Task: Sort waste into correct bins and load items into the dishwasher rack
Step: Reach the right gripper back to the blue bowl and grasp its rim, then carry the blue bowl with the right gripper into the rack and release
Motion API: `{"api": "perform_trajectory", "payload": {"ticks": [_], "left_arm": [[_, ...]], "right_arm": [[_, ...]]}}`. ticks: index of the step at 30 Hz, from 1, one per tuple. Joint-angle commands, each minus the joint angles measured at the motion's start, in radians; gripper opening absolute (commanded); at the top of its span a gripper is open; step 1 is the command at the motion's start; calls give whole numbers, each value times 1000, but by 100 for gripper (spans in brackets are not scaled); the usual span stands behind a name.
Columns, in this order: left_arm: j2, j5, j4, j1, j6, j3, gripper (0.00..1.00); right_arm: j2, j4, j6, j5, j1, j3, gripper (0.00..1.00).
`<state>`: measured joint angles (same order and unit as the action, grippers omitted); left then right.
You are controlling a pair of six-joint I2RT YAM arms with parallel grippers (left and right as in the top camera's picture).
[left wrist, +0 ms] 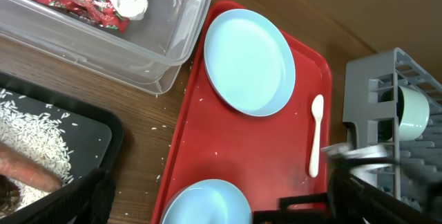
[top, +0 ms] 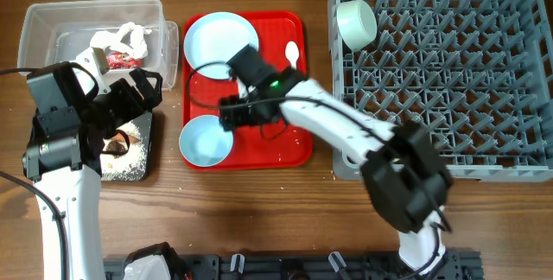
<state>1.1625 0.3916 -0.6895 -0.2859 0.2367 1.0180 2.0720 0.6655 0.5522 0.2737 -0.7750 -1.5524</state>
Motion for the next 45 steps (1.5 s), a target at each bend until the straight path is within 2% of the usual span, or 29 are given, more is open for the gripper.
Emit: {"api": "perform_trajectory", "payload": {"ticks": [1,6,7,10,16,18,24,27,32,37,42,45], "left_arm": [[5,15,3,4,-21,16,100],[5,15,3,4,-21,16,100],[5,15,3,4,-21,16,100],[5,15,3,4,-21,16,100],[5,15,3,4,-21,16,100],[5,15,3,4,-21,16,100],[5,15,3,4,-21,16,100],[5,15,3,4,-21,16,100],[5,15,3,4,-21,16,100],[5,15,3,4,-21,16,100],[5,15,3,4,-21,16,100],[5,15,3,4,-21,16,100]], "right_arm": [[34,-10,63,-1,1,5,65],[50,-2,85,0,-10,5,37],[58,-2,90,1,-10,5,24],[64,-5,106,6,-9,5,11],[67,-10,106,8,-11,5,8],[67,-7,106,8,-11,5,4],[46,53,50,-40,18,-57,4],[-24,144,50,-172,61,-93,4],[-237,275,51,-435,172,-97,4],[-433,418,122,-908,258,-97,4],[-443,508,125,-1322,262,-81,4],[-400,499,-6,-1473,264,-45,5]]}}
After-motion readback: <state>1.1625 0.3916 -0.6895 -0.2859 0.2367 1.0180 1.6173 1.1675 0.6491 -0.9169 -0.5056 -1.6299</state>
